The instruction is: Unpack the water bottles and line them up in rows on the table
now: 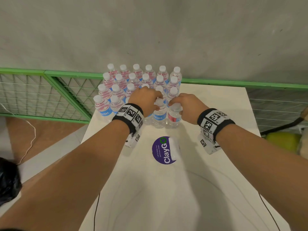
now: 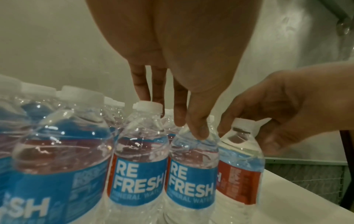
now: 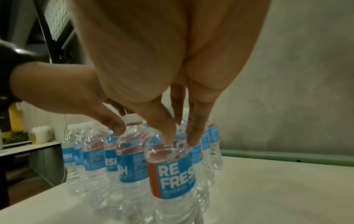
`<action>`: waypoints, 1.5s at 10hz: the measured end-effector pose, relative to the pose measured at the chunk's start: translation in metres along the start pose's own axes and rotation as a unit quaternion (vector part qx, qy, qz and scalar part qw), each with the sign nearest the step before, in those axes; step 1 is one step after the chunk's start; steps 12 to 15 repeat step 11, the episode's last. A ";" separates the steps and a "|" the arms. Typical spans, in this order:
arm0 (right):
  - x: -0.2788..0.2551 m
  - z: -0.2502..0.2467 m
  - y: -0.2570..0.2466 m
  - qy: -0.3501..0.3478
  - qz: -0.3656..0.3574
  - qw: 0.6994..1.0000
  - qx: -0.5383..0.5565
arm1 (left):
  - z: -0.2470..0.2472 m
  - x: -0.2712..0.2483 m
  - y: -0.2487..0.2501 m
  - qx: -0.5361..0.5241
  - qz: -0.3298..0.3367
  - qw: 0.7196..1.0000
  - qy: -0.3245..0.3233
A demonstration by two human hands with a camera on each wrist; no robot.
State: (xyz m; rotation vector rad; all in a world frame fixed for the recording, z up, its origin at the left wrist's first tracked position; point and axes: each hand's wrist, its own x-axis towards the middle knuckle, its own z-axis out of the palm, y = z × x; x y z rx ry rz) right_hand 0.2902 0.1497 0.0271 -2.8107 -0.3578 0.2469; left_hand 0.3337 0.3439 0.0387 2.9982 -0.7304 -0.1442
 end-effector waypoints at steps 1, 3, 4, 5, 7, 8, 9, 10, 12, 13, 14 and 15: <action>0.002 0.003 -0.002 0.025 0.053 0.998 0.023 | 0.002 0.000 0.002 -0.004 -0.008 1.000 0.010; 0.000 0.012 0.000 0.055 0.080 0.991 0.096 | 0.008 0.000 0.001 -0.011 -0.016 1.000 0.020; -0.003 0.016 0.006 0.047 0.056 0.992 0.101 | 0.008 0.001 0.000 -0.008 -0.013 1.000 0.022; -0.002 0.019 0.007 0.064 0.065 0.990 0.110 | 0.008 0.002 0.000 -0.005 -0.015 1.000 0.019; 0.000 0.023 0.009 0.071 0.060 0.987 0.132 | 0.010 0.004 0.000 -0.006 -0.019 0.999 0.024; 0.000 0.023 0.011 0.077 0.059 0.986 0.137 | 0.011 0.004 -0.001 -0.006 -0.014 0.999 0.038; -0.001 0.023 0.009 0.072 0.060 0.985 0.145 | 0.012 -0.001 0.002 -0.007 -0.013 0.999 0.036; -0.001 0.023 0.008 0.075 0.058 0.983 0.158 | 0.010 -0.002 0.000 -0.023 -0.003 0.999 0.045; -0.009 0.024 0.011 0.088 0.091 0.977 0.174 | 0.003 -0.010 -0.008 -0.074 0.005 0.995 0.067; -0.009 0.024 0.011 0.088 0.091 0.977 0.174 | 0.003 -0.010 -0.008 -0.074 0.005 0.995 0.067; -0.009 0.024 0.011 0.088 0.091 0.977 0.174 | 0.003 -0.010 -0.008 -0.074 0.005 0.995 0.067; -0.009 0.024 0.011 0.088 0.091 0.977 0.174 | 0.003 -0.010 -0.008 -0.074 0.005 0.995 0.067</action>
